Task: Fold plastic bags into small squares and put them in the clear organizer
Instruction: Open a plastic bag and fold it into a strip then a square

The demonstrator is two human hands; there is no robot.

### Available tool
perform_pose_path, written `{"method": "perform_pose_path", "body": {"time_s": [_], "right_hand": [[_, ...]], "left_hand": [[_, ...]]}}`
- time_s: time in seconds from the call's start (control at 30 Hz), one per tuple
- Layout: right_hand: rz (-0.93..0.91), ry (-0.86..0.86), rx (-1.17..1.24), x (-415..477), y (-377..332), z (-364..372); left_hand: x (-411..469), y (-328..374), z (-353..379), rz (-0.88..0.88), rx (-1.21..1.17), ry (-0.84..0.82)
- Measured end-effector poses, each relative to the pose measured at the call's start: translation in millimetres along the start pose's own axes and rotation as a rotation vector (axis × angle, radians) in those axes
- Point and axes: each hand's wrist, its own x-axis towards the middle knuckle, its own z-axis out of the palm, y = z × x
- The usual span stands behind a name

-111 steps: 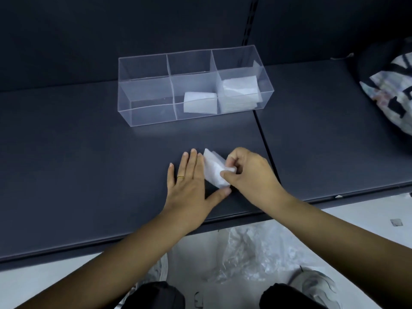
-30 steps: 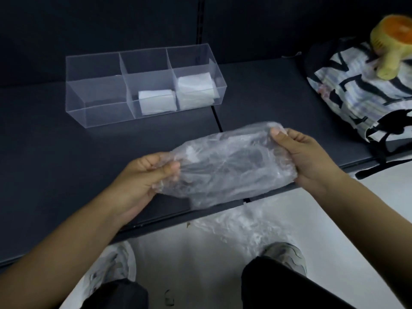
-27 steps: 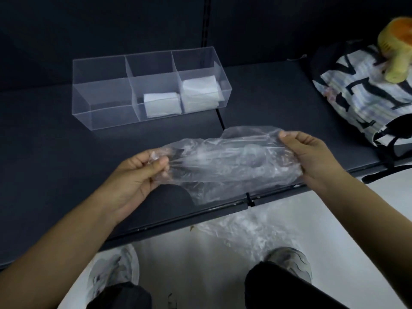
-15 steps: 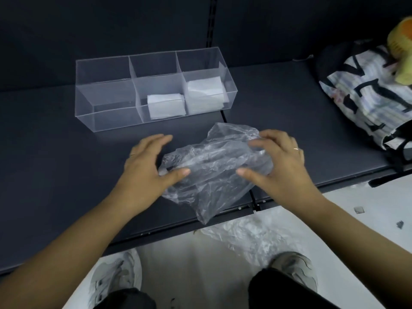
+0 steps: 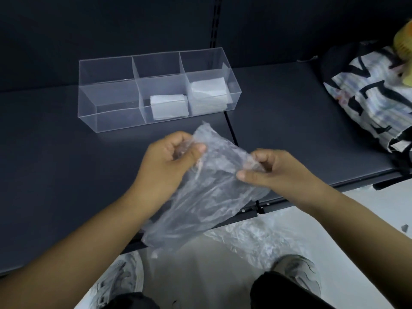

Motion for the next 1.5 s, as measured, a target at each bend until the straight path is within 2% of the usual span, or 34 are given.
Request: {"method": "perform_pose_path", "body": {"time_s": [0.2, 0.37, 0.43, 0.53, 0.6, 0.73, 0.8, 0.83, 0.9, 0.97, 1.0, 1.03, 1.17, 1.33, 1.43, 1.5], "right_hand": [[0.029, 0.203, 0.209, 1, 13, -21], [0.066, 0.398, 0.299, 7, 19, -31], [0.118, 0.351, 0.360, 9, 19, -30], [0.303, 0.164, 0.288, 9, 23, -22], [0.341, 0.156, 0.267, 10, 29, -13], [0.204, 0.275, 0.335, 12, 28, -3], [0.085, 0.247, 0.227, 12, 19, -1], [0.023, 0.219, 0.166, 13, 13, 1], [-0.086, 0.106, 0.097, 15, -2, 9], [-0.117, -0.020, 0.076, 18, -14, 20], [-0.117, -0.052, 0.062, 21, -18, 23], [-0.107, -0.062, 0.048, 23, -19, 24], [-0.008, 0.072, -0.022, 27, -8, 3], [0.127, 0.290, -0.009, 28, 27, -42], [0.148, 0.378, 0.105, 27, 39, -57], [0.092, 0.287, 0.121, 21, 39, -59]], "left_hand": [[-4, -17, -22, -0.102, -0.048, 0.185], [-16, -32, -30, -0.218, -0.023, 0.210], [-18, -35, -29, -0.248, -0.001, 0.215], [-20, -40, -28, -0.251, 0.031, 0.236], [-22, -43, -27, -0.266, 0.036, 0.242], [-25, -45, -26, -0.299, 0.154, 0.319], [-21, -34, -33, -0.179, 0.289, 0.377], [-15, -23, -34, -0.087, 0.335, 0.342], [-2, 4, -28, 0.039, 0.383, 0.111], [13, 21, -13, 0.082, 0.372, -0.156], [20, 27, -5, 0.082, 0.323, -0.233], [26, 30, 0, 0.064, 0.251, -0.242], [41, 7, -18, -0.068, 0.057, 0.105], [34, -43, -61, -0.237, 0.073, 0.433], [28, -56, -72, -0.294, 0.068, 0.500], [26, -58, -73, -0.293, 0.066, 0.507]]}}
